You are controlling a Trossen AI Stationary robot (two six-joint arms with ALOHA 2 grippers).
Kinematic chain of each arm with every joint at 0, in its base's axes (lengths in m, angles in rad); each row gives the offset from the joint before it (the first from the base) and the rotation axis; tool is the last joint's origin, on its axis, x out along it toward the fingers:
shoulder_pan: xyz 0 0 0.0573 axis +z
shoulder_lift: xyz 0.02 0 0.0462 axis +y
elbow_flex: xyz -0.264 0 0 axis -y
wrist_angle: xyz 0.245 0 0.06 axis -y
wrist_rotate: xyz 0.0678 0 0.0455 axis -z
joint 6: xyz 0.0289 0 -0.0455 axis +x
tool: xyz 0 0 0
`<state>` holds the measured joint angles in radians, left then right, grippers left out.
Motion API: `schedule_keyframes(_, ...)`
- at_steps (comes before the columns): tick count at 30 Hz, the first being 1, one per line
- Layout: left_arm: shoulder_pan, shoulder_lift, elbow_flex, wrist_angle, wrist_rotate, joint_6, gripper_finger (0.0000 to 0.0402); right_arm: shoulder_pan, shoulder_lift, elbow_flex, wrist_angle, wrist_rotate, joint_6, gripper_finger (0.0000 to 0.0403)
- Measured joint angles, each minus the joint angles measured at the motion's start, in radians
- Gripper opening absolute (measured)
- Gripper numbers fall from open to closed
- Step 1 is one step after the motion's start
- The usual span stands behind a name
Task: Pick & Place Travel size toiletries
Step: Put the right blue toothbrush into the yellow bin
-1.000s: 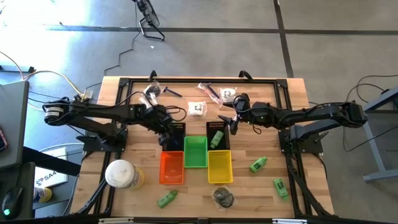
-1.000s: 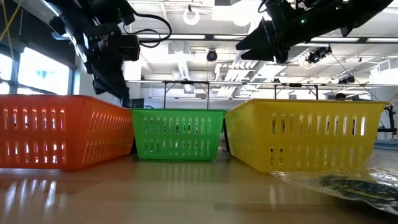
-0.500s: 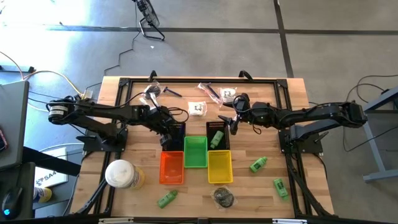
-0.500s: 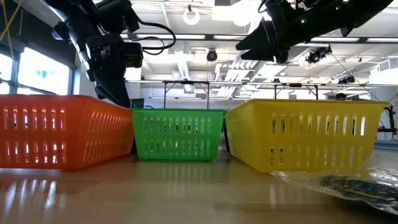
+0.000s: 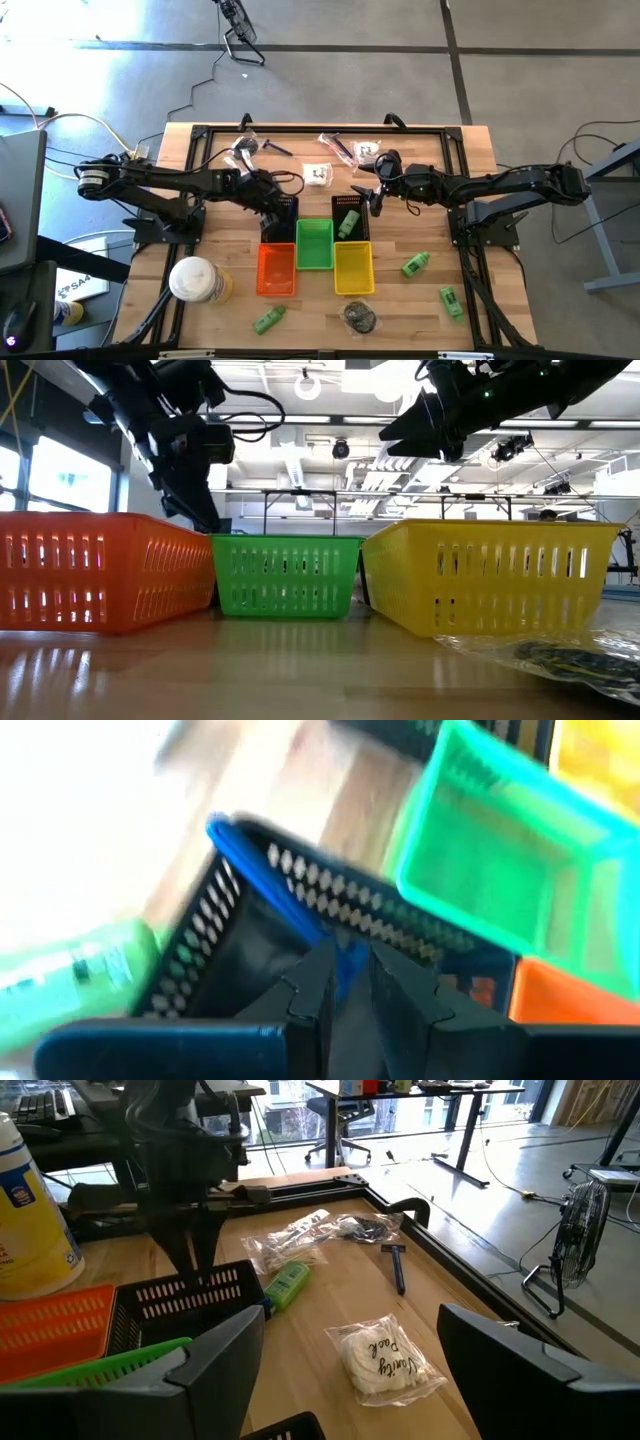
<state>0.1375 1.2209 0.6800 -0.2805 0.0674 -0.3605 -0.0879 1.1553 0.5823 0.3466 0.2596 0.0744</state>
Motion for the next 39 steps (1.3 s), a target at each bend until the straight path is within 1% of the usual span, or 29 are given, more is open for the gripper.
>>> schedule_keyframes(2, 0.0, 0.0, 0.002, 0.025, -0.035, 0.008, 0.0061, 0.0, 0.0, 0.0, 0.0, 0.0, 0.0, 0.029)
schedule_keyframes(5, 0.0, 0.0, 0.02, 0.048, -0.073, 0.07, 0.0061, 0.0, 0.0, 0.0, 0.0, 0.0, 0.0, 0.029)
schedule_keyframes(12, 0.0, -0.009, 0.086, 0.079, -0.093, 0.218, 0.0061, 0.0, 0.0, 0.0, 0.0, 0.003, 0.002, 0.029)
schedule_keyframes(16, 0.0, -0.04, 0.086, 0.073, -0.15, 0.271, 0.0061, 0.0, 0.0, 0.0, 0.0, 0.003, 0.01, 0.029)
schedule_keyframes(19, 0.0, -0.057, 0.061, 0.126, -0.163, 0.277, 0.0061, 0.0, 0.0, 0.0, 0.0, 0.003, 0.011, 0.029)
schedule_keyframes(21, 0.0, -0.057, 0.031, 0.183, -0.154, 0.273, 0.0061, 0.0, 0.0, 0.0, 0.0, 0.003, 0.011, 0.029)
schedule_keyframes(29, 0.0, -0.064, -0.122, 0.492, -0.023, 0.228, 0.0061, 0.0, 0.0, 0.0, 0.0, 0.003, 0.011, 0.029)
schedule_keyframes(31, 0.0, -0.076, -0.144, 0.546, -0.02, 0.229, 0.0061, 0.0, 0.0, 0.0, 0.0, 0.003, 0.012, 0.029)
schedule_keyframes(34, 0.0, -0.108, -0.168, 0.566, -0.014, 0.256, 0.0061, 0.0, 0.0, 0.0, -0.002, 0.003, 0.012, 0.029)
schedule_keyframes(39, 0.0, -0.196, -0.198, 0.565, -0.005, 0.301, 0.0061, 0.0, 0.0, 0.0, -0.014, 0.003, 0.012, 0.029)
